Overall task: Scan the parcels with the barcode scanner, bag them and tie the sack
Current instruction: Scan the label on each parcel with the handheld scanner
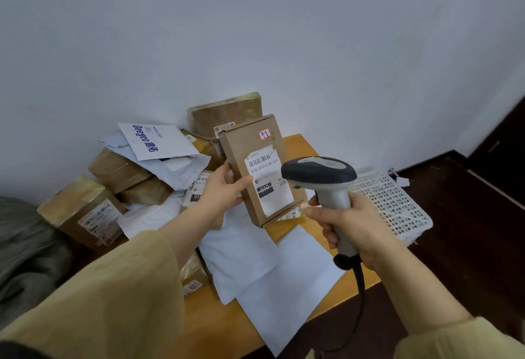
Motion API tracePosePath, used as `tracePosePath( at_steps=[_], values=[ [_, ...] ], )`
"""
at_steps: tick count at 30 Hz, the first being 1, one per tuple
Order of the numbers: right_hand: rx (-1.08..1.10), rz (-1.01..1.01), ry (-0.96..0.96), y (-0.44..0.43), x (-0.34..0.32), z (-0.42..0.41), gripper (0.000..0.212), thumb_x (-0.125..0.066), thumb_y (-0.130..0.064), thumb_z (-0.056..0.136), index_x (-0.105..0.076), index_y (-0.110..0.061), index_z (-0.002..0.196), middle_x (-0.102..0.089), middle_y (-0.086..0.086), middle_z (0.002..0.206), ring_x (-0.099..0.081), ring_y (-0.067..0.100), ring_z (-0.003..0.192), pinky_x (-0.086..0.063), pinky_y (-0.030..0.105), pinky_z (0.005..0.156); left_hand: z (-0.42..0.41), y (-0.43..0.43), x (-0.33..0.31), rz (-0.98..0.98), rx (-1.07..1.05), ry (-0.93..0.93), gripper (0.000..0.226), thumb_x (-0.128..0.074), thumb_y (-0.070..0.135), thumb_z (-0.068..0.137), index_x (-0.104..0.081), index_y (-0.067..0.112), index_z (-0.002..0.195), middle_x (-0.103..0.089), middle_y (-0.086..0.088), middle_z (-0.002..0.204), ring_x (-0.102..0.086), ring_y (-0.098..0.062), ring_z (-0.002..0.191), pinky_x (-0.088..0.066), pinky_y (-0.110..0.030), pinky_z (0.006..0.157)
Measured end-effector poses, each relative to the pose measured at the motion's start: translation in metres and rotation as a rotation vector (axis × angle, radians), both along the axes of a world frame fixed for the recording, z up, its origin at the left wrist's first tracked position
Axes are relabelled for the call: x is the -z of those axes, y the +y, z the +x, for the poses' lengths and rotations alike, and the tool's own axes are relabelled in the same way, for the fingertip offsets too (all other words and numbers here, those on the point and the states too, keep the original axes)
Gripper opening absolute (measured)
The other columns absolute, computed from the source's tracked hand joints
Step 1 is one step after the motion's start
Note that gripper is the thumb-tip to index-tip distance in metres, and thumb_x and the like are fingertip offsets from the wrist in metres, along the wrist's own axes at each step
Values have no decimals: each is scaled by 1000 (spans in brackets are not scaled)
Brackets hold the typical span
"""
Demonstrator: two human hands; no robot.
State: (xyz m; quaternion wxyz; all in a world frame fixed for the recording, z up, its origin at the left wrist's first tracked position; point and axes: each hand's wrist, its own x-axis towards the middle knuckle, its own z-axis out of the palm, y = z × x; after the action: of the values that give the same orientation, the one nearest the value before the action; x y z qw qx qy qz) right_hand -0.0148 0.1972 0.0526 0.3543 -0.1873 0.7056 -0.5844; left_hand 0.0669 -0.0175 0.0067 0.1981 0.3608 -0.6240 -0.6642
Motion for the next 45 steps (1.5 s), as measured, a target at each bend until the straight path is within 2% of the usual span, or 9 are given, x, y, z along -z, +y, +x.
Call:
tracePosePath(
  at_steps=[4, 7, 10, 15, 22, 28, 35, 39, 45],
  values=[
    [90, 42, 15, 11, 7, 13, 15, -74, -7, 79, -61, -7, 87, -47, 0, 47, -42, 16, 40, -41, 27, 44, -5, 6, 7, -11, 79, -14, 37, -61, 11, 91, -50, 19, 125, -64, 6, 101, -62, -11, 88, -49, -23, 66],
    [145, 67, 27, 20, 10, 22, 14, -72, -4, 79, -61, -5, 88, -46, 2, 47, -40, 16, 39, -40, 27, 43, -7, 12, 11, 21, 126, -15, 29, -59, 9, 92, -50, 20, 117, -66, 3, 93, -63, -11, 82, -49, -24, 62],
    [172, 88, 56, 31, 11, 30, 14, -72, -4, 80, -61, -4, 88, -47, 7, 50, -41, 16, 38, -40, 27, 42, -9, 20, 15, 38, 151, -27, 29, -59, 9, 91, -51, 20, 116, -67, -1, 98, -65, -21, 95, -53, -33, 75],
    [165, 97, 74, 54, 15, 28, 14, -72, -5, 80, -60, -4, 88, -46, 8, 50, -40, 17, 39, -41, 28, 44, -14, 40, 17, 48, 148, -42, 32, -60, 10, 91, -51, 24, 119, -64, -3, 121, -61, -22, 108, -52, -36, 83],
    [128, 85, 77, 94, 13, 1, 13, -72, -4, 80, -60, -4, 85, -46, 8, 50, -40, 18, 39, -40, 27, 41, -34, 81, 17, 31, 99, -98, 39, -60, 12, 91, -50, 20, 128, -61, 0, 127, -56, -24, 117, -49, -41, 89],
    [119, 87, 59, 125, 25, -26, 16, -73, -4, 78, -60, -2, 88, -46, 9, 49, -40, 20, 40, -40, 30, 45, -52, 114, 20, 2, 54, -125, 35, -62, 14, 90, -51, 22, 123, -60, 0, 127, -54, -25, 120, -47, -43, 93],
    [87, 59, 57, 151, 34, -53, 14, -73, -6, 79, -61, -3, 87, -46, 9, 49, -41, 19, 40, -41, 27, 44, -73, 142, 27, 7, 54, -113, 29, -61, 10, 90, -52, 20, 117, -62, 2, 107, -59, -18, 99, -51, -26, 71],
    [76, 36, 12, 162, 40, -68, 14, -73, -6, 79, -62, -4, 89, -46, 8, 49, -40, 20, 40, -42, 27, 44, -90, 152, 37, 26, 46, -165, 24, -62, 12, 90, -52, 22, 110, -64, -3, 116, -60, -24, 108, -52, -43, 90],
    [187, 18, -149, 177, 68, -97, 29, -74, -8, 79, -60, 11, 96, -48, 7, 51, -41, 19, 41, -41, 27, 43, -116, 174, 69, 157, 89, -307, 26, -59, 18, 93, -54, 13, 118, -65, -6, 110, -63, -23, 98, -54, -34, 69]
  ],
)
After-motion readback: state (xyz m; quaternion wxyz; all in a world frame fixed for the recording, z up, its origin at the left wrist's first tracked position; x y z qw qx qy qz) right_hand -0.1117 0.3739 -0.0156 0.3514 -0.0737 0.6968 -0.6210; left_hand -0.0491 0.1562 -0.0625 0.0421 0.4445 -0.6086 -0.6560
